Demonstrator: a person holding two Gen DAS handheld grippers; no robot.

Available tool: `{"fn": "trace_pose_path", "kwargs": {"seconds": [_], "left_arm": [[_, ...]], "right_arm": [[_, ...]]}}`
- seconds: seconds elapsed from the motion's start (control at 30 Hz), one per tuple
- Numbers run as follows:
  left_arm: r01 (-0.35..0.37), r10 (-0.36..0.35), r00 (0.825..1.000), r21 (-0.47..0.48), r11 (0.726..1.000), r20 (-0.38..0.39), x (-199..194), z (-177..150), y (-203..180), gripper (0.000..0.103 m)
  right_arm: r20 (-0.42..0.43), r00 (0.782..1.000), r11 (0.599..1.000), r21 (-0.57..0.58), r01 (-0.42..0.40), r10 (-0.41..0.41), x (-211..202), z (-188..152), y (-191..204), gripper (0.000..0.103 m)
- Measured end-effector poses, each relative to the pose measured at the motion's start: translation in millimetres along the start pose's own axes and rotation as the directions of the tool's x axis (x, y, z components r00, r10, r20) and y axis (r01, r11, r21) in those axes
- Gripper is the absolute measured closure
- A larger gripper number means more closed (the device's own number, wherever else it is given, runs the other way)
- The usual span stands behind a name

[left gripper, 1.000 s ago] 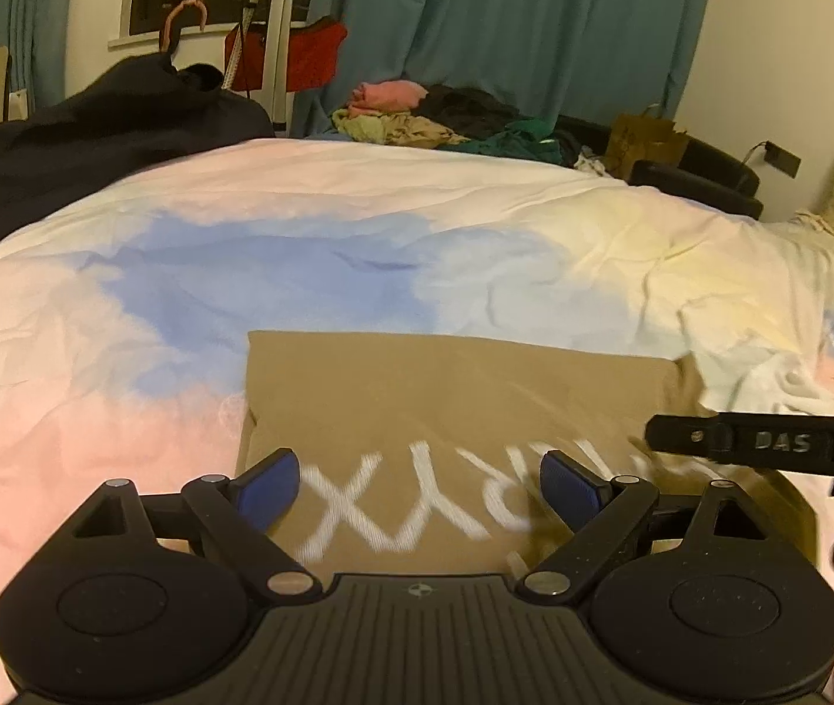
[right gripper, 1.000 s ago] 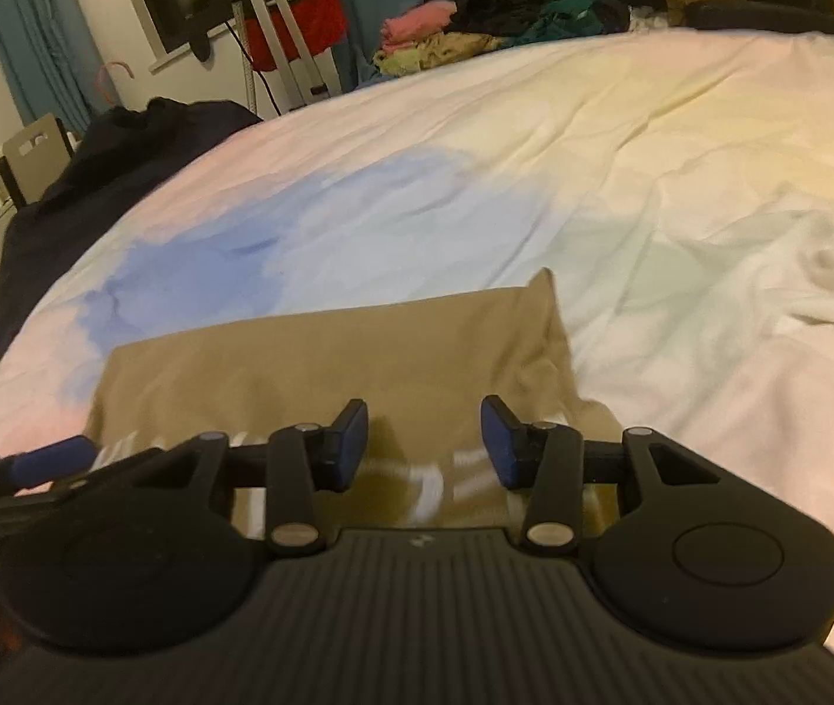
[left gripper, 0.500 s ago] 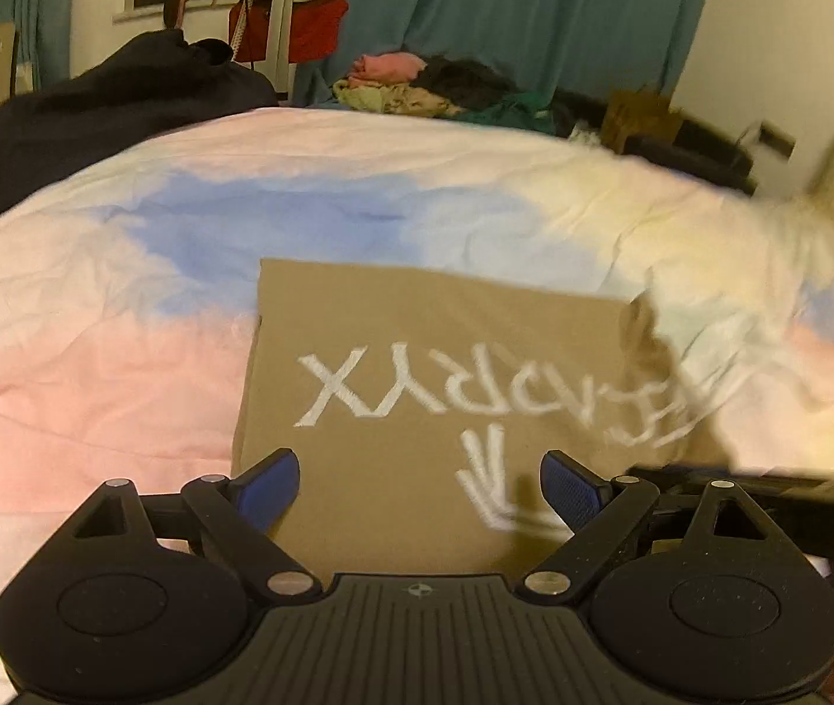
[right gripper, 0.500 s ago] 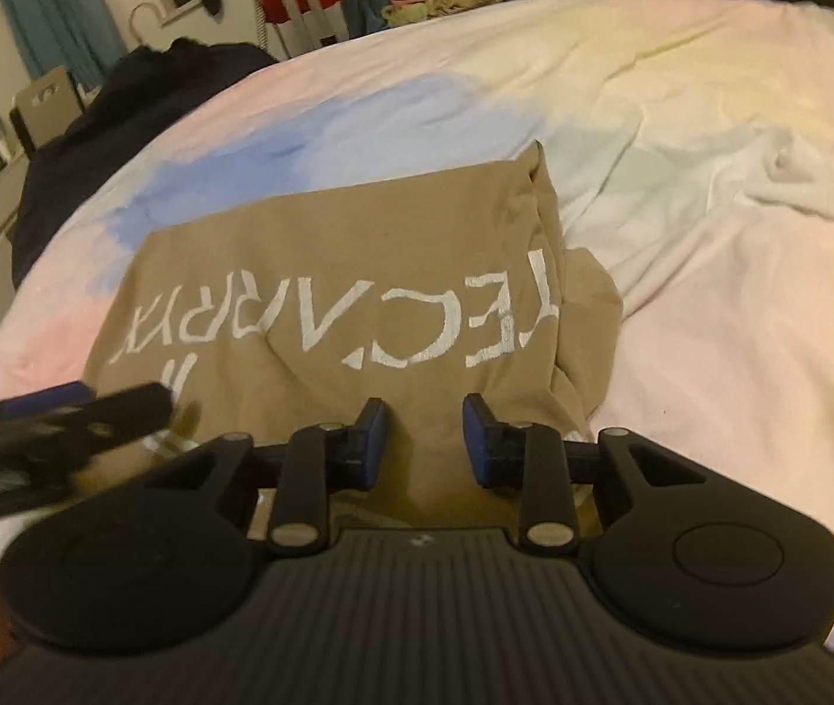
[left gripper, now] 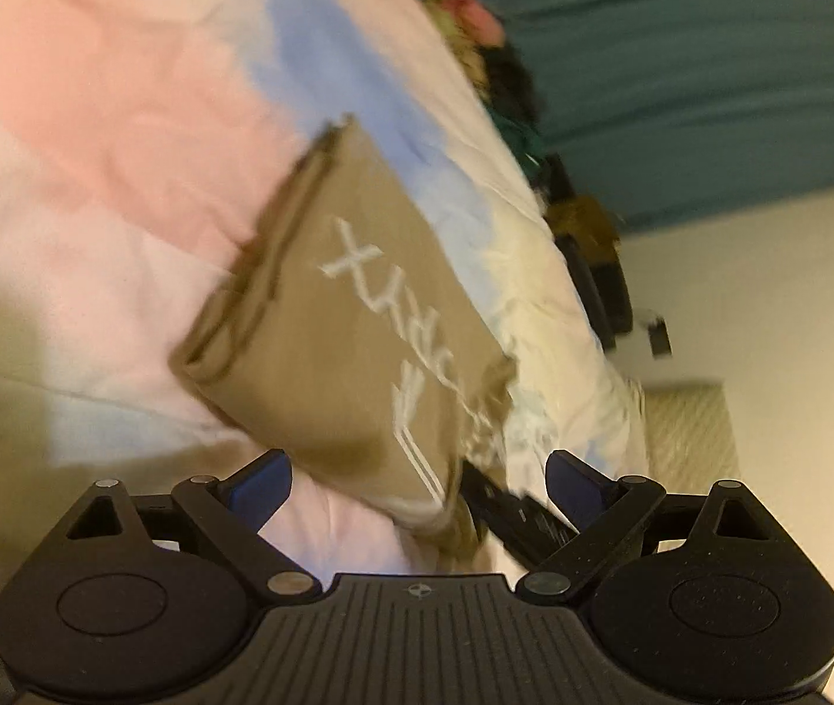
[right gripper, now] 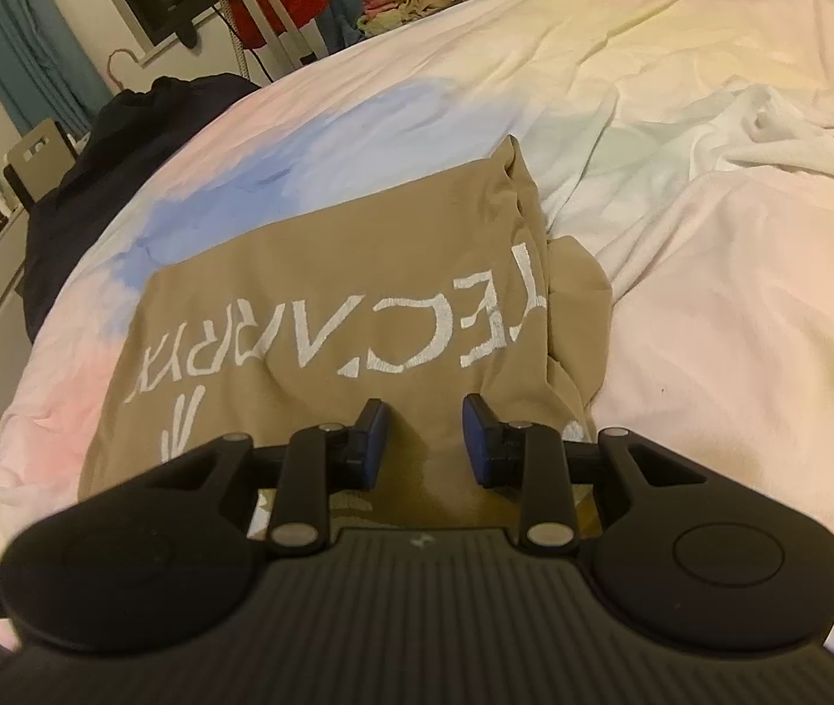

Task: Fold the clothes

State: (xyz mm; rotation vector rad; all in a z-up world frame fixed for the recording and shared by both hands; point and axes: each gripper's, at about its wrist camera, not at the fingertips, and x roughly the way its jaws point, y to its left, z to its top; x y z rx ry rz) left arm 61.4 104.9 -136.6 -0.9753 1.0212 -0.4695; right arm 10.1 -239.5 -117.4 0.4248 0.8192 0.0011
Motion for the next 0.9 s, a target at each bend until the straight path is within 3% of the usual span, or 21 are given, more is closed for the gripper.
{"fn": "trace_pose_path", "kwargs": {"seconds": [0.13,0.2,0.33,0.47,0.53,0.63,0.7,0.8,0.87,0.9], "left_arm": [[-0.024,0.022,0.998,-0.043,0.999,-0.058,33.4,6.3,5.7,0.007],[-0.057,0.058,0.996,0.013,0.998,-0.069,42.9,5.8,-1.6,0.007],[0.026,-0.026,1.0,0.047,0.999,-0.004,37.3,4.9,-11.0,0.009],[0.17,-0.176,0.982,0.086,0.982,0.065,21.8,0.7,-20.1,0.009],[0.09,-0.094,0.994,0.08,0.993,0.047,30.6,0.9,-19.2,0.009],[-0.053,0.052,0.998,-0.027,0.998,-0.032,51.4,6.5,3.2,0.017],[-0.04,0.04,0.999,-0.03,0.999,-0.013,49.7,8.2,2.9,0.024],[-0.012,0.013,1.0,-0.027,1.0,0.022,45.6,10.5,0.9,0.025],[0.007,-0.005,0.999,-0.025,1.0,0.046,42.8,12.0,-0.4,0.032],[0.016,-0.015,0.998,-0.024,1.0,0.057,41.5,12.7,-1.0,0.039]], "right_arm": [[0.0,1.0,1.0,0.013,0.001,-0.001,1.1,0.5,0.0,0.073],[0.001,1.0,1.0,0.017,0.001,-0.001,1.0,0.6,-0.1,0.073],[0.006,1.0,0.999,0.045,-0.007,0.006,0.2,1.8,-3.0,0.072],[0.024,0.999,0.99,0.133,-0.037,0.034,-3.2,3.6,-13.4,0.072],[0.023,0.998,0.984,0.171,-0.054,0.051,-3.0,4.3,-18.8,0.072],[0.028,0.998,0.979,0.193,-0.068,0.064,-4.6,4.8,-20.0,0.072],[0.04,0.997,0.976,0.205,-0.077,0.07,-8.2,5.7,-19.3,0.069],[0.095,0.987,0.954,0.258,-0.152,0.131,-22.3,7.9,-22.9,0.068],[0.123,0.969,0.925,0.293,-0.24,0.213,-30.5,9.5,-26.0,0.067],[0.129,0.955,0.9,0.323,-0.294,0.265,-33.2,10.4,-27.3,0.058]]}}
